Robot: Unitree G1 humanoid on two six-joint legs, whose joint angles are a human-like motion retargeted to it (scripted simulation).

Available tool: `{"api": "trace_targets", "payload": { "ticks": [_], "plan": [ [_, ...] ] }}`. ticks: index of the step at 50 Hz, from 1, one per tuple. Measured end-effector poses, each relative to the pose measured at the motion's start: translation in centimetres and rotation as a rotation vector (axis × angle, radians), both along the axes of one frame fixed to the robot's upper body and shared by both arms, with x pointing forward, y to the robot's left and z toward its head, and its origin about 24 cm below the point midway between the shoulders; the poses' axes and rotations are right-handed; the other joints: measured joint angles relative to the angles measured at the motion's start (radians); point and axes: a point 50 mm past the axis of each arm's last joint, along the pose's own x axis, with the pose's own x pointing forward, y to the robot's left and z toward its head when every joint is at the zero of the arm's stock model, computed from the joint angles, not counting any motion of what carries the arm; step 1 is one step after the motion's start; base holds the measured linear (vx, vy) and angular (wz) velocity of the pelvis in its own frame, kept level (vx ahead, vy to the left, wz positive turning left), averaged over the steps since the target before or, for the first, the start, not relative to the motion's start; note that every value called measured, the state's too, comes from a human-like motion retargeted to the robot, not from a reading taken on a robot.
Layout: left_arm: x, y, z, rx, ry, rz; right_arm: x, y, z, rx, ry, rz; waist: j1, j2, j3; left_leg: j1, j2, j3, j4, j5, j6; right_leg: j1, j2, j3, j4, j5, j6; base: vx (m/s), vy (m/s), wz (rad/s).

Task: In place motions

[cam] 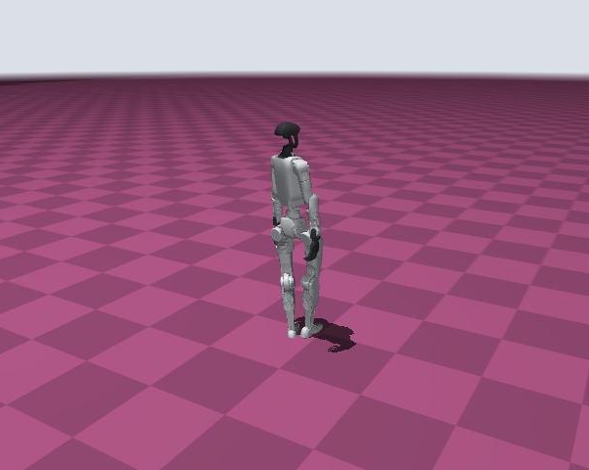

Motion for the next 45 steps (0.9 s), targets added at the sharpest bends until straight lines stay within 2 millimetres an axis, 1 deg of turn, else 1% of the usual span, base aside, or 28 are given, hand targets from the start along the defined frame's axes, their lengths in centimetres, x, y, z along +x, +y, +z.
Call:
{"api": "trace_targets", "payload": {
  "ticks": [5,17,23,30,36,45],
  "plan": [
    [0.0,-0.1,0.0,-0.008,0.001,0.012,-0.1,0.1,0.0,0.002,0.0,-0.003,0.007,-0.003,0.006,-0.01,0.0,-0.016,0.008,-0.002,0.002,-0.004,-0.002,-0.003,0.0,0.003,0.0,0.0,0.0,0.0],
    [-1.7,-0.9,0.1,-0.05,0.075,0.013,2.2,1.7,-0.5,0.076,-0.115,0.006,0.059,-0.032,0.009,-0.054,-0.013,-0.115,0.052,0.003,0.017,0.012,-0.047,-0.092,-0.013,-0.015,0.0,0.03,-0.19,0.47],
    [-2.5,-1.0,0.2,-0.044,0.112,0.009,2.7,2.2,-0.6,0.103,-0.143,0.021,0.085,-0.046,-0.005,-0.078,-0.038,-0.214,0.055,0.029,0.028,0.034,-0.079,-0.174,-0.023,-0.039,-0.001,0.26,-0.31,0.91],
    [-2.3,-0.8,0.2,-0.032,0.104,0.007,2.3,2.1,-0.6,0.108,-0.142,0.016,0.151,-0.077,-0.01,-0.103,-0.077,-0.333,0.069,0.061,0.039,0.081,-0.121,-0.258,-0.038,-0.073,0.006,0.34,-0.22,0.94],
    [-2.0,-0.9,0.2,-0.027,0.091,0.013,1.9,1.7,-0.6,0.096,-0.133,0.016,0.211,-0.104,0.001,-0.105,-0.115,-0.421,0.063,0.1,0.045,0.125,-0.156,-0.332,-0.045,-0.097,0.011,0.36,-0.08,0.85],
    [-3.1,-1.3,0.3,-0.014,0.136,0.034,1.8,1.8,-0.6,0.103,-0.143,0.004,0.262,-0.12,-0.003,-0.11,-0.157,-0.52,0.059,0.135,0.051,0.17,-0.186,-0.423,-0.054,-0.119,0.018,0.21,0.03,0.62]
  ]
}}
